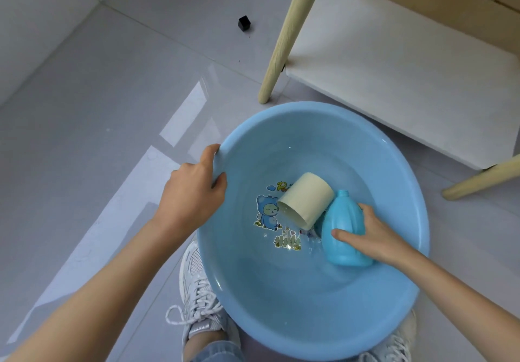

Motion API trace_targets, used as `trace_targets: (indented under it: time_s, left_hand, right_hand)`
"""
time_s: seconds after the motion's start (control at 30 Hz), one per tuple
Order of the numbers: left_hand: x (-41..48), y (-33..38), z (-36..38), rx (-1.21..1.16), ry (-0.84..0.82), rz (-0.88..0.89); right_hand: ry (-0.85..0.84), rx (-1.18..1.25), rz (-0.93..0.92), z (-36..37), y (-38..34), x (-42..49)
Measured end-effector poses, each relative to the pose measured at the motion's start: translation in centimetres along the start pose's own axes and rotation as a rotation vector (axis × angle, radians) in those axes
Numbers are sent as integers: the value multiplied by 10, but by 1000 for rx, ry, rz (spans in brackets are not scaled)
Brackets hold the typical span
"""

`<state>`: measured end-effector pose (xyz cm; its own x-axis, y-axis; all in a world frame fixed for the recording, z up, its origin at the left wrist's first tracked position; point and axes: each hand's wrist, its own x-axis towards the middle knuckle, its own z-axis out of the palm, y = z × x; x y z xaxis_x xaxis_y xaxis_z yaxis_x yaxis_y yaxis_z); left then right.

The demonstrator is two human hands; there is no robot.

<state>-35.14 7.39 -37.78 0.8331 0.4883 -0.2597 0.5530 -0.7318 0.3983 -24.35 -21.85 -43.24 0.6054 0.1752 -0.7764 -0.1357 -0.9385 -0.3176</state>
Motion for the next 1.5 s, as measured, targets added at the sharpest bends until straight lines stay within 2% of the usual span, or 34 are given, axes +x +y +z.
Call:
trace_targets:
  time_s: [0.13,0.5,0.8,1.5]
  left_hand:
    - [-5,5,-5,25,30,25]
    - [-20,8,-15,44,67,12]
    - [-29,2,-23,25,185,17]
    - [-29,19,-26,-45,215,54]
  right_hand:
    - [20,58,2,5,-5,0]
    - [-1,25,-52,16,-5,4]
    - [8,27,-99,25,-12,4]
    - [62,-29,-75,26,-6,0]
